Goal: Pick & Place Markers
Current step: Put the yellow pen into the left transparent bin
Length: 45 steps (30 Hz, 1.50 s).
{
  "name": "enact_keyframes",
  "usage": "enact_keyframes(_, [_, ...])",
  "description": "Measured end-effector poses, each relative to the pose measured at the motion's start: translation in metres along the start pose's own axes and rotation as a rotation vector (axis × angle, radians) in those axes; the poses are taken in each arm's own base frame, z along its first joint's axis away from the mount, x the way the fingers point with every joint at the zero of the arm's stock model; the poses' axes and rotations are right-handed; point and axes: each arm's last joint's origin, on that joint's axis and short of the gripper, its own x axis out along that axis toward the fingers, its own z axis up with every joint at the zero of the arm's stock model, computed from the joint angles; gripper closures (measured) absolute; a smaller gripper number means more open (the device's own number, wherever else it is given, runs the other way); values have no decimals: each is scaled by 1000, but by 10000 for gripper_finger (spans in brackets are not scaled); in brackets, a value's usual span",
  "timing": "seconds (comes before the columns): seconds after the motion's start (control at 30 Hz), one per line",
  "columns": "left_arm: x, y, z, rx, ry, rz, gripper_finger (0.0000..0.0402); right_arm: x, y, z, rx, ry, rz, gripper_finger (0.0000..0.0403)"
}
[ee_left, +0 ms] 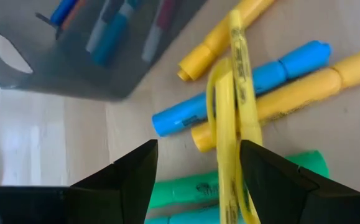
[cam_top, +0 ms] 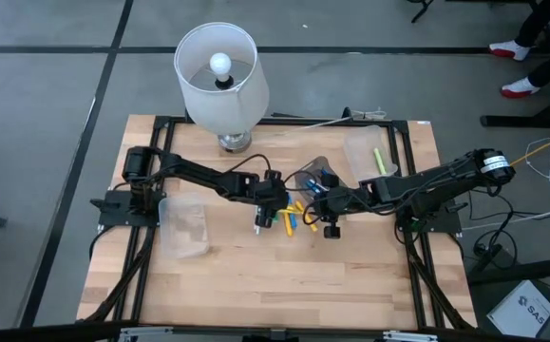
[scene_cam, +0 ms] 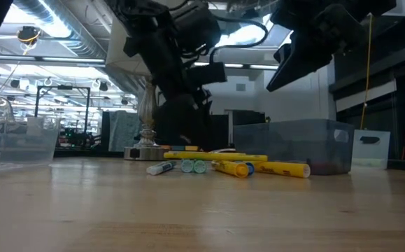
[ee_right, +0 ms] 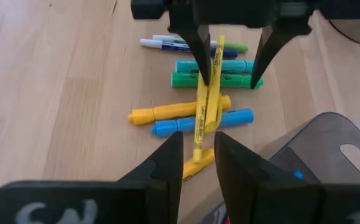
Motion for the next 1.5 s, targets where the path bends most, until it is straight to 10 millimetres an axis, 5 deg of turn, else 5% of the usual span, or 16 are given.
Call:
enact_keyframes(0.4, [6, 3, -3, 2, 14, 0, 188, 0, 0, 1, 2, -12, 1, 312])
enact_keyframes(1.13, [4, -2, -8, -53, 39, -130, 389, 0, 0, 1, -4, -12, 1, 312])
enact_keyframes(1.5, [5, -2, -8, -87, 47, -126, 399, 0, 0, 1, -6, -11, 1, 312])
